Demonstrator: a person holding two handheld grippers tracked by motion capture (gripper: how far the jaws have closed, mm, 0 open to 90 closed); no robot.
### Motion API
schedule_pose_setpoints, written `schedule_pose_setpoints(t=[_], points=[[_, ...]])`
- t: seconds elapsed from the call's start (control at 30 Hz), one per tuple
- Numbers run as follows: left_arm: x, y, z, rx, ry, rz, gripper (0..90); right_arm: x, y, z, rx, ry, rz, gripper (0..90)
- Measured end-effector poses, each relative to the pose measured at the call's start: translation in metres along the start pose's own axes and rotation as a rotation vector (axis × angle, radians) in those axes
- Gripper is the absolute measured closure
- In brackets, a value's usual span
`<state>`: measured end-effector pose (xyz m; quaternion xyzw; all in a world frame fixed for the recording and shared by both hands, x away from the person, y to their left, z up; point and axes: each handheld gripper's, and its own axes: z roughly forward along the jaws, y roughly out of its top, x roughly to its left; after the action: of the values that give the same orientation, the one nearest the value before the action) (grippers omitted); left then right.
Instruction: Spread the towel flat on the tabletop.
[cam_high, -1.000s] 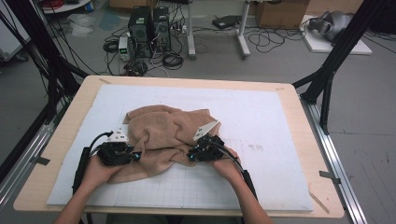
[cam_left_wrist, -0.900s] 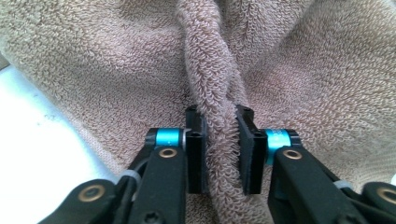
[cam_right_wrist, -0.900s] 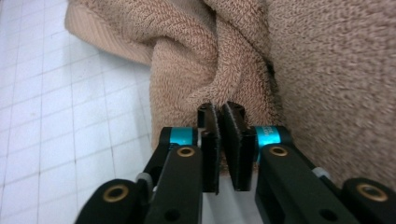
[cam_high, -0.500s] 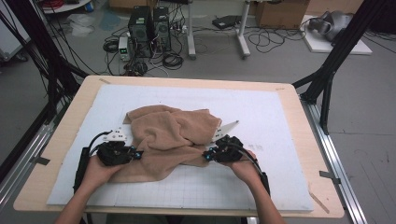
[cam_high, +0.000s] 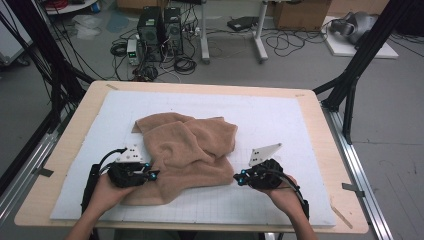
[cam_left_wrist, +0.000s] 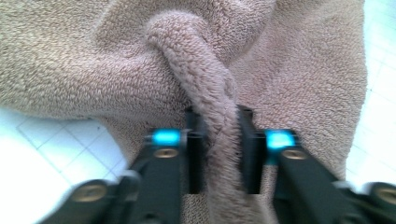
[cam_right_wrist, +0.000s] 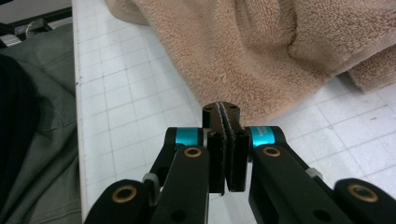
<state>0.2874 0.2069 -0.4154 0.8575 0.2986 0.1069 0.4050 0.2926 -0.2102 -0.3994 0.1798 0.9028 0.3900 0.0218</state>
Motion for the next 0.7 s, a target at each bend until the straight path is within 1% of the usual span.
schedule_pose_setpoints(t=[0.03,0.07,0.1,0.13,0.17,0.2,0.23,0.27,0.3,0.33,0.37,0.4,0.43,0.47,0.5,0.53,0.57,0.6,0.67,0.7], points=[[0.001,0.000,-0.001,-0.011,0.006,-0.012,55.7,-0.001,0.001,0.001,-0.004,0.004,0.000,80.2],[0.003,0.000,-0.002,-0.013,0.003,-0.015,51.9,-0.002,0.003,0.003,-0.008,-0.005,0.003,75.3],[0.005,0.000,-0.003,-0.013,0.004,-0.024,49.6,-0.004,0.005,0.006,-0.008,0.001,0.003,72.6],[0.008,-0.001,-0.003,-0.005,0.010,-0.030,46.9,-0.007,0.008,0.010,-0.006,0.003,0.001,67.5],[0.010,-0.001,-0.003,-0.001,0.014,-0.037,44.9,-0.009,0.011,0.015,-0.003,-0.013,0.003,62.6],[0.012,-0.002,-0.002,0.001,0.014,-0.042,44.2,-0.012,0.013,0.020,0.000,-0.014,0.003,61.8],[0.014,-0.003,-0.002,0.007,0.015,-0.046,44.1,-0.015,0.016,0.026,-0.001,-0.009,0.003,58.4],[0.015,-0.004,0.000,0.015,0.015,-0.051,43.9,-0.019,0.018,0.031,0.000,-0.016,0.012,57.4],[0.017,-0.005,0.002,0.029,0.009,-0.050,44.3,-0.022,0.020,0.037,0.003,-0.005,0.019,57.7],[0.017,-0.006,0.005,0.049,-0.003,-0.046,46.4,-0.024,0.021,0.042,0.009,0.007,0.025,57.9],[0.018,-0.006,0.009,0.070,-0.012,-0.046,50.0,-0.025,0.022,0.048,0.023,0.008,0.020,58.7],[0.017,-0.006,0.013,0.095,-0.022,-0.034,53.1,-0.026,0.022,0.054,0.044,0.017,0.017,62.0],[0.016,-0.006,0.018,0.111,-0.031,-0.021,59.2,-0.026,0.022,0.060,0.075,0.028,0.013,66.9],[0.015,-0.006,0.021,0.112,-0.024,-0.007,65.3,-0.025,0.022,0.065,0.110,0.031,0.007,70.3],[0.014,-0.005,0.021,0.109,-0.015,0.000,67.8,-0.023,0.022,0.066,0.103,0.021,0.004,75.5],[0.014,-0.005,0.021,0.108,-0.030,-0.003,71.5,-0.023,0.023,0.065,0.113,0.025,-0.001,80.9],[0.013,-0.005,0.021,0.106,-0.045,-0.008,77.4,-0.022,0.023,0.065,0.117,0.032,-0.011,82.4],[0.011,-0.005,0.020,0.110,-0.039,0.007,80.2,-0.020,0.023,0.064,0.125,0.031,-0.015,83.1],[0.006,-0.005,0.017,0.106,-0.030,0.033,81.5,-0.018,0.022,0.060,0.129,0.046,-0.023,83.7],[0.004,-0.005,0.015,0.101,-0.028,0.039,81.8,-0.017,0.020,0.058,0.126,0.054,-0.021,83.7]])
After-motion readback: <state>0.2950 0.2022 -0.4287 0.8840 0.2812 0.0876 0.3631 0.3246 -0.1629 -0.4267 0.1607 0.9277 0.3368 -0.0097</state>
